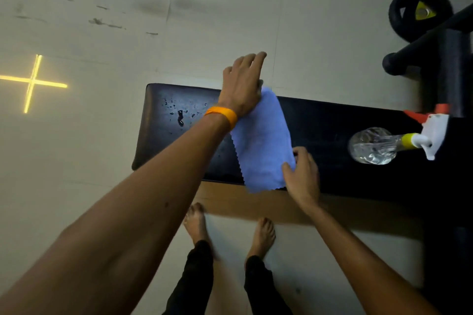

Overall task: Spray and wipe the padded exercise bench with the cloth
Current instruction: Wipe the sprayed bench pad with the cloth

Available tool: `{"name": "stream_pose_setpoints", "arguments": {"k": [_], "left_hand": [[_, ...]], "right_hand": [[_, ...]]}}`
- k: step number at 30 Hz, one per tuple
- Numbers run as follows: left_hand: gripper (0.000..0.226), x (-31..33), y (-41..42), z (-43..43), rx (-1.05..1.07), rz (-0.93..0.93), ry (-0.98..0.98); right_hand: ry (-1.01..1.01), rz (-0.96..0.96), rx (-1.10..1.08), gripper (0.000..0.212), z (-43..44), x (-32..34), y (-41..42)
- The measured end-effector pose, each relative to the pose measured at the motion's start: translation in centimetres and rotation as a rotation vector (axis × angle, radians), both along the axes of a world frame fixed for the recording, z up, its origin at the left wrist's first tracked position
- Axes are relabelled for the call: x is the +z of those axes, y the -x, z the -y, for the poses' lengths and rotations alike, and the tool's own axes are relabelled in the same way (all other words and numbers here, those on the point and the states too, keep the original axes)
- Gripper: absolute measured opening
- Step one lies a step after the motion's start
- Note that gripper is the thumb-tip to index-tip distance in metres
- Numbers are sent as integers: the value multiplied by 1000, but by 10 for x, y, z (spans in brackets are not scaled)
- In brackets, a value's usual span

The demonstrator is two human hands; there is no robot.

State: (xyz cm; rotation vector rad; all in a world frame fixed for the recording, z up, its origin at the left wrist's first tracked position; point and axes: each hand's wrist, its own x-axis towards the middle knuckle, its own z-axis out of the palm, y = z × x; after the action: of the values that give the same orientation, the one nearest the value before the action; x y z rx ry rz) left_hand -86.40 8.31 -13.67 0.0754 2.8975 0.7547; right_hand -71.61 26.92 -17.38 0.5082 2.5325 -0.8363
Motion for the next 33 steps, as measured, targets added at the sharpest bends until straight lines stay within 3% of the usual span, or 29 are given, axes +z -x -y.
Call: {"name": "stream_pose_setpoints", "arguments": {"k": [3, 6, 8, 11, 14, 19, 24, 25, 29, 31, 33], "left_hand": [[53, -19, -38, 22, 81, -68, -83], [49, -45, -90, 66, 170, -94, -32], [50, -61, -116, 98, 241, -76, 54], [61, -80, -133, 134, 305, 2, 118], [71, -101, -135, 152, 245, 13, 165], [79, -131, -143, 158, 187, -27, 269], [82, -136, -144, 161, 194, -99, 277], [82, -136, -144, 160, 197, -104, 280], [82, -138, -144, 159, 202, -113, 295], [81, -138, -143, 160, 200, -123, 293], [81, -138, -142, 159, 200, -127, 287]], "right_hand": [[-355, -253, 285, 50, 11, -4, -4], [-323, -348, 465, 55, 35, -17, 9], [-265, -323, 595, 59, 51, -30, 26], [-342, -274, 762, 66, 67, -57, 60], [-463, -289, 761, 69, 69, -76, 74], [-517, -272, 406, 71, 113, -81, 26], [-463, -348, 781, 71, 91, -83, 58], [-478, -371, 750, 70, 85, -85, 77], [-534, -328, 264, 67, 124, -88, 93], [-515, -327, 426, 67, 145, -85, 57], [-452, -363, 772, 67, 131, -83, 28]]}}
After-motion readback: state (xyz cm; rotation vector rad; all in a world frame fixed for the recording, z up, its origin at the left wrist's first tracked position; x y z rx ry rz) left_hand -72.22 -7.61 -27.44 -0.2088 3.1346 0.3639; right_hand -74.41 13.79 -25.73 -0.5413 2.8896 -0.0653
